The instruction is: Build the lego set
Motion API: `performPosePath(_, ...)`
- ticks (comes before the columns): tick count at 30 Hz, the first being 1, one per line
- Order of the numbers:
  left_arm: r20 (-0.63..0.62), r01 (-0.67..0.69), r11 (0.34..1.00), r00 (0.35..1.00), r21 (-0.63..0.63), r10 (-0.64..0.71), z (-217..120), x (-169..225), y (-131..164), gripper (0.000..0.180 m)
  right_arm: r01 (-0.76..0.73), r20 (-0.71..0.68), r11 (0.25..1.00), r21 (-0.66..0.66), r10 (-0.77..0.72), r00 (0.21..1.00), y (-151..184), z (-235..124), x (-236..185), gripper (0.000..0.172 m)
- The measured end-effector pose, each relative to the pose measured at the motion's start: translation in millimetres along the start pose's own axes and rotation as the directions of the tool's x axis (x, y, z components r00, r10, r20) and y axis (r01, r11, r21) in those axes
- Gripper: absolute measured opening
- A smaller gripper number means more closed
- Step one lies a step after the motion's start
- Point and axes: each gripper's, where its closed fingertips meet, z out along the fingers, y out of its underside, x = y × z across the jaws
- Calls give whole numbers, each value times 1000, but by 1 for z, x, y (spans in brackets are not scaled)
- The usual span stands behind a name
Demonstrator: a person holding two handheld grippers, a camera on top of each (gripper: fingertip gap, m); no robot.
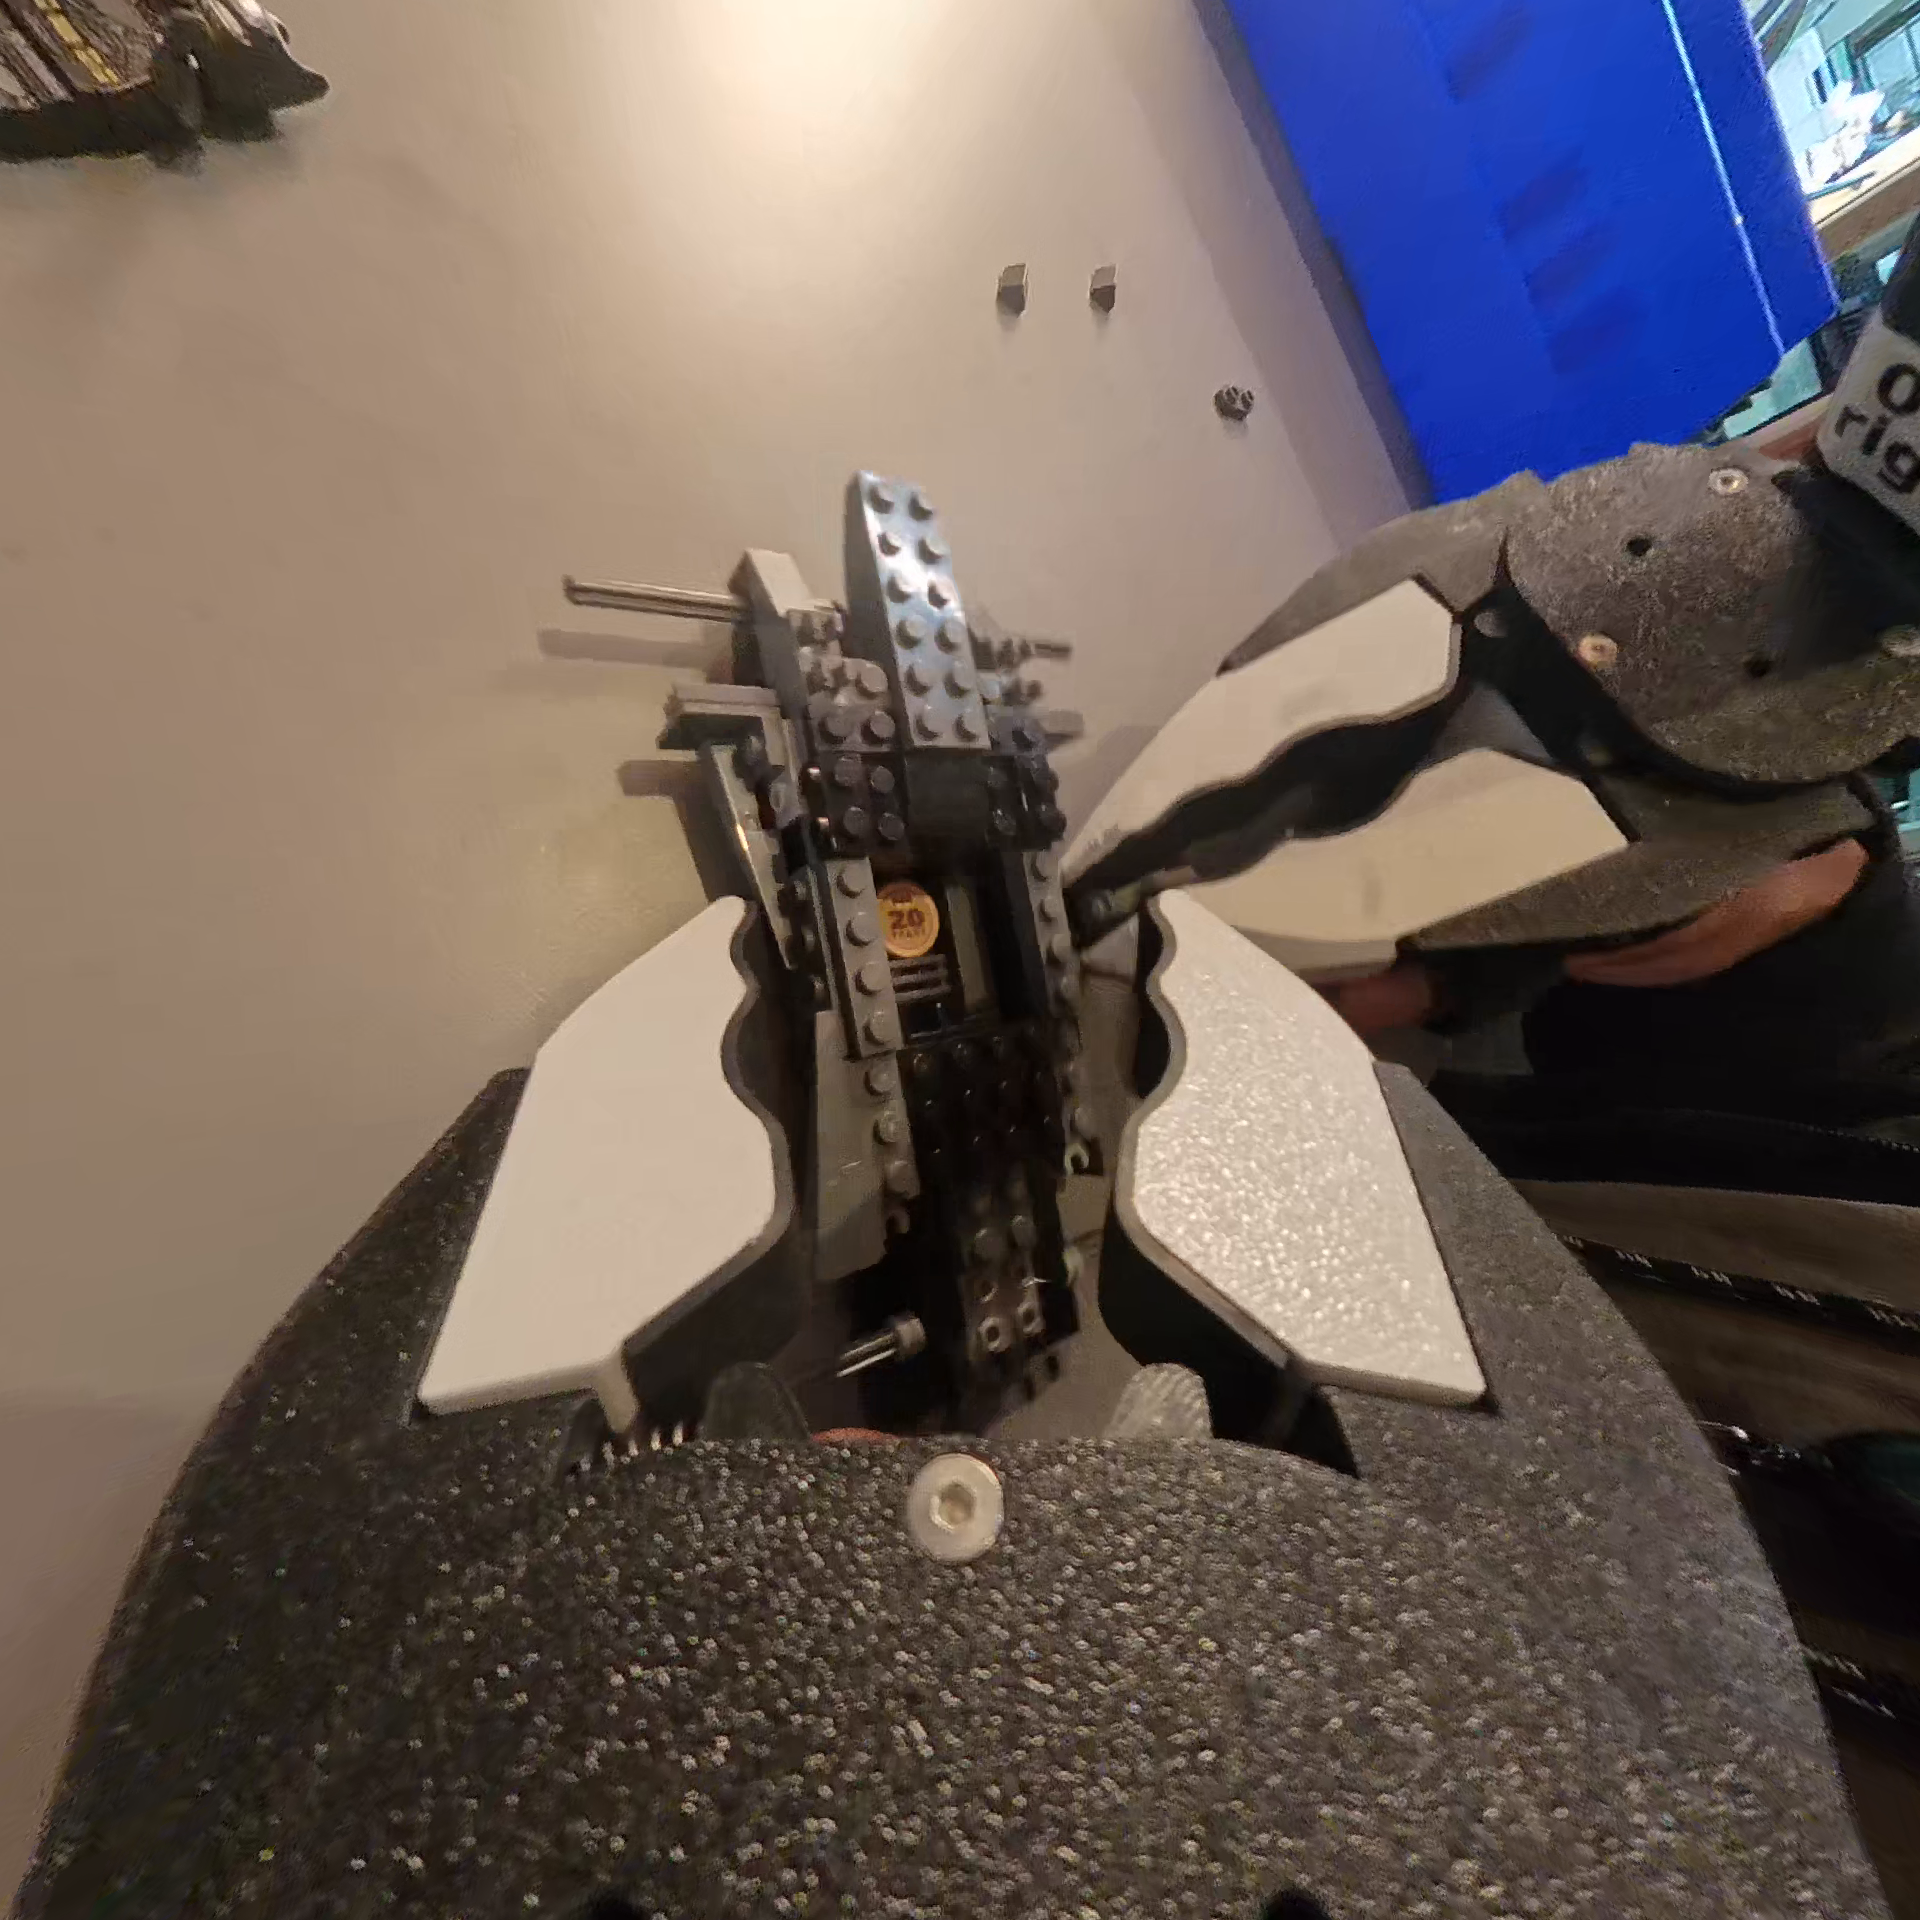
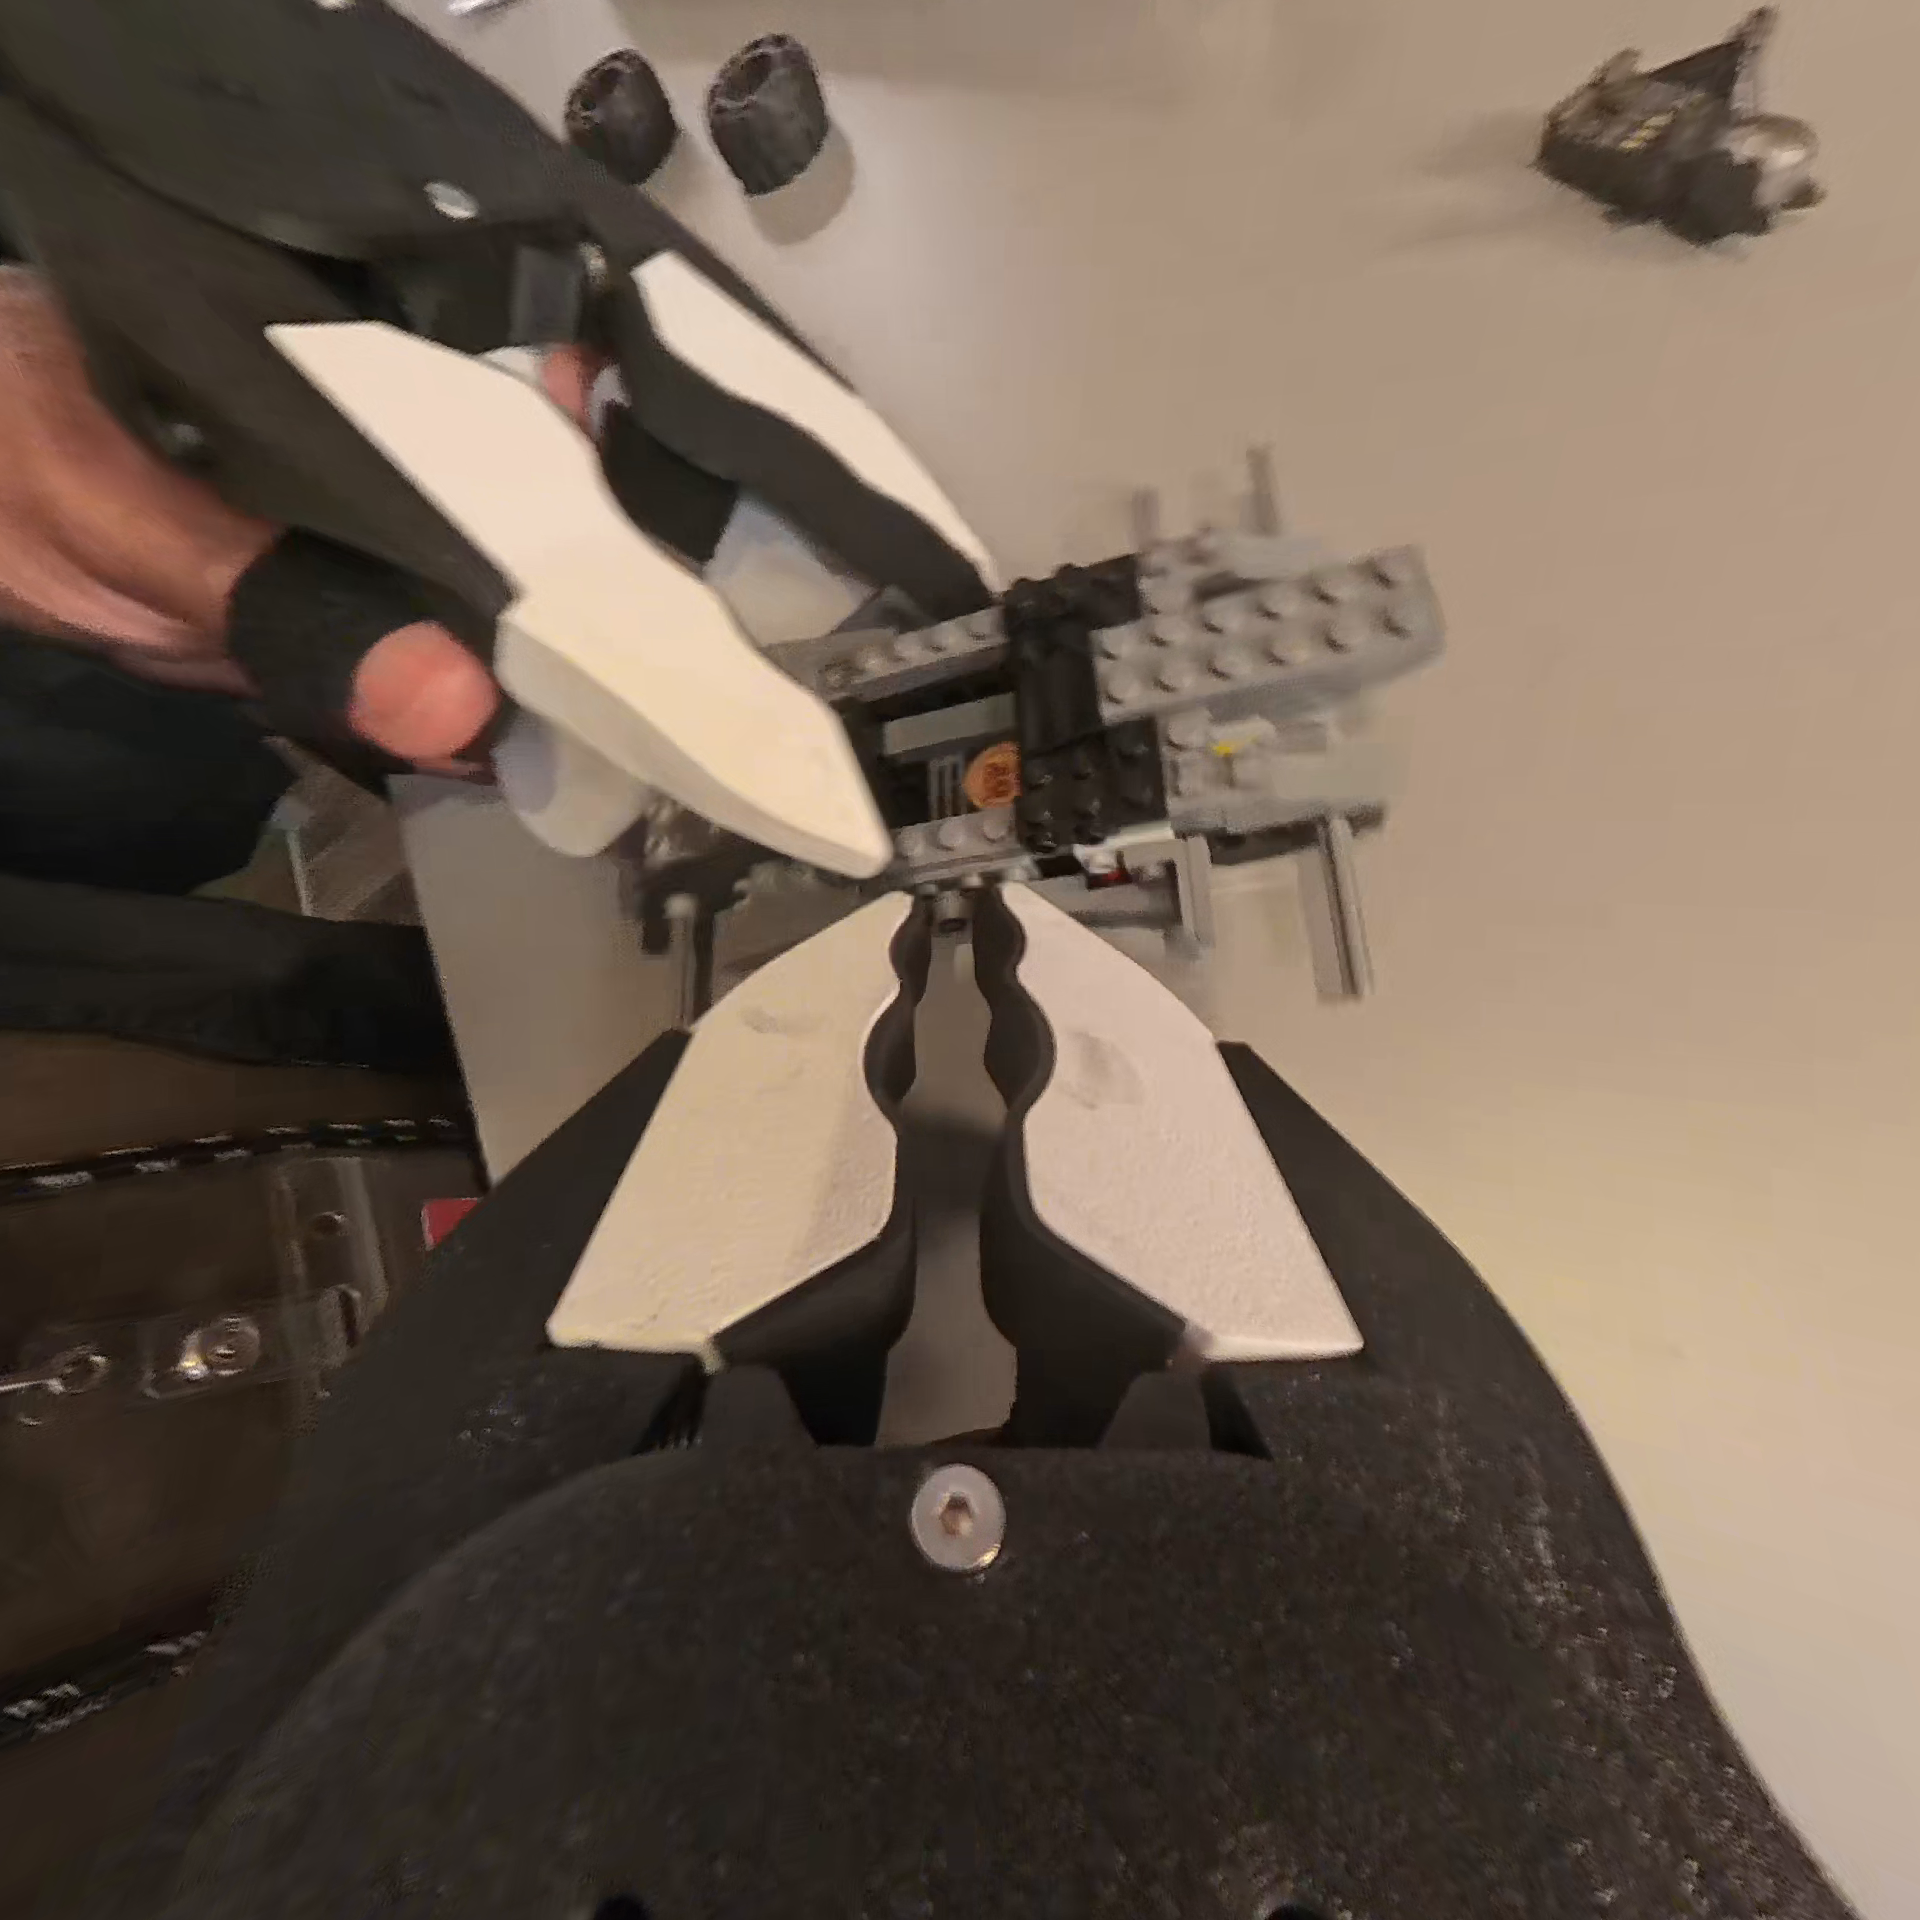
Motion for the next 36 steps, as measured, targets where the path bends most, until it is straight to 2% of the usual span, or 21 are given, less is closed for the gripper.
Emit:
performPosePath(6, 35, -46, 999, 998, -15, 47, -6, -4, 0, 60, 26, 0, 1000, 13, -26, 1000, -1, -3, -13, 8)
performPosePath(10, 116, -161, 985, 979, -69, 168, -12, -4, 7, 65, 28, -50, 997, 75, -24, 998, -7, -25, -1, 8)
performPosePath(15, 240, -291, 942, 915, -169, 325, -6, -1, 9, 74, 40, -121, 992, 120, -26, 992, -12, -42, 16, 8)
performPosePath(21, 331, -325, 893, 844, -313, 423, 7, -14, 21, 77, 53, -135, 978, 200, -26, 990, -22, -41, 14, 8)
performPosePath(24, 350, -336, 898, 836, -283, 423, 9, -15, 17, 66, 56, -147, 968, 244, -20, 989, -27, -39, 13, 8)
performPosePath(32, 376, -329, 918, 840, -220, 391, 8, -13, 13, 66, 69, -244, 932, 356, 22, 969, -36, -43, 21, 8)
performPosePath(36, 360, -340, 916, 844, -212, 396, 8, -6, 10, 66, 108, -238, 930, 353, -22, 971, -38, -37, 14, 8)
